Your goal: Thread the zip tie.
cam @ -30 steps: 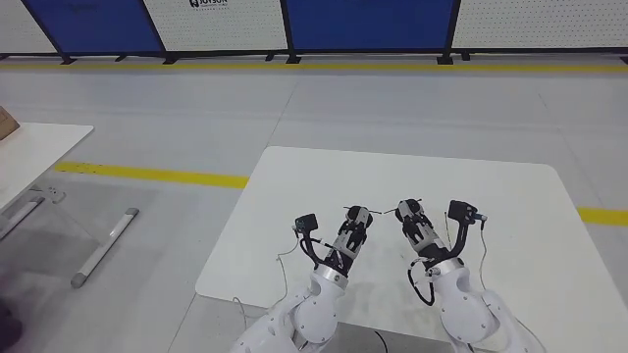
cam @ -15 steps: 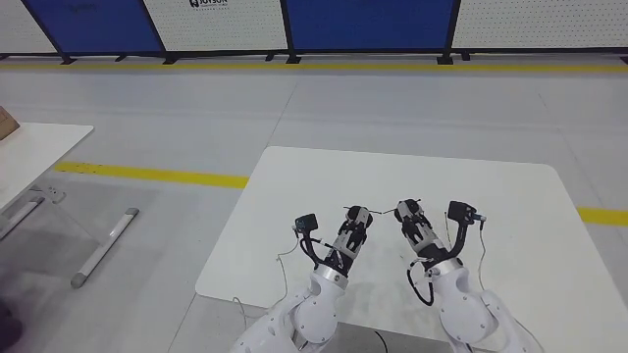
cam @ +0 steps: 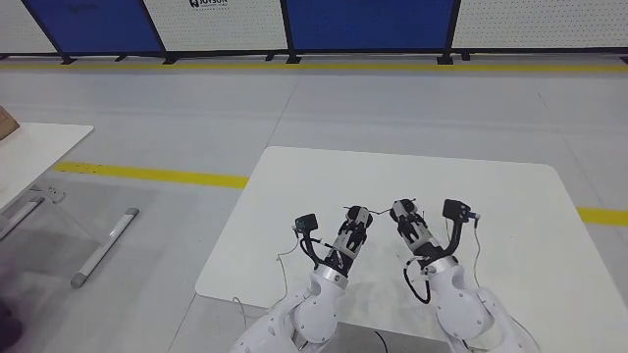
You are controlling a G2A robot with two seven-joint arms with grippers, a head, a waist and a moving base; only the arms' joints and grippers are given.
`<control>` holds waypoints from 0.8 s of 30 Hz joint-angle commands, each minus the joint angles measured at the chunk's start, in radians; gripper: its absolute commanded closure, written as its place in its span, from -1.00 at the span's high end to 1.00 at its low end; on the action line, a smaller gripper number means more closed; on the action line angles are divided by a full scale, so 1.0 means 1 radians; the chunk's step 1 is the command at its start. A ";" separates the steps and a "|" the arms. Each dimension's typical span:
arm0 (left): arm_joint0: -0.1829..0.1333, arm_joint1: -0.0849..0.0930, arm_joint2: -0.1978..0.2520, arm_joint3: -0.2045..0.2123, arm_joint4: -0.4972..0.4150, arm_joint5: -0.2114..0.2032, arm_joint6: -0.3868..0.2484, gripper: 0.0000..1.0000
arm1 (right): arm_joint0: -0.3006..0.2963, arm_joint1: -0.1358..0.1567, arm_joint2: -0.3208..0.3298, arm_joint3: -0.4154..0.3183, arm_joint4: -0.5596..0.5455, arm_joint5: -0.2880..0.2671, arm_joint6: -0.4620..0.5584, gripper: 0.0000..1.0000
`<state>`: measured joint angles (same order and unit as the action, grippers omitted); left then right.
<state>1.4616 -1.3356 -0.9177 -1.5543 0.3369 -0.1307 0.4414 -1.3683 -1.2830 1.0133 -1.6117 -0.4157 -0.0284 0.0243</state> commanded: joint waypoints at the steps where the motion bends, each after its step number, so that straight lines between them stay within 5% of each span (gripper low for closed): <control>1: 0.000 0.000 0.000 0.000 0.000 0.000 0.000 -1.00 | 0.000 -0.002 0.000 0.001 0.001 -0.002 -0.003 -1.00; 17: 0.000 0.000 0.000 0.000 0.000 0.000 0.000 -1.00 | -0.002 -0.017 -0.004 0.015 -0.009 -0.001 -0.008 -1.00; 24: 0.000 0.000 0.000 0.000 0.000 0.000 0.000 -1.00 | 0.003 -0.027 -0.012 0.046 0.021 -0.056 -0.029 -1.00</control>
<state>1.4616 -1.3356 -0.9177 -1.5543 0.3369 -0.1307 0.4414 -1.3642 -1.3091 1.0007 -1.5703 -0.3932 -0.0774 0.0062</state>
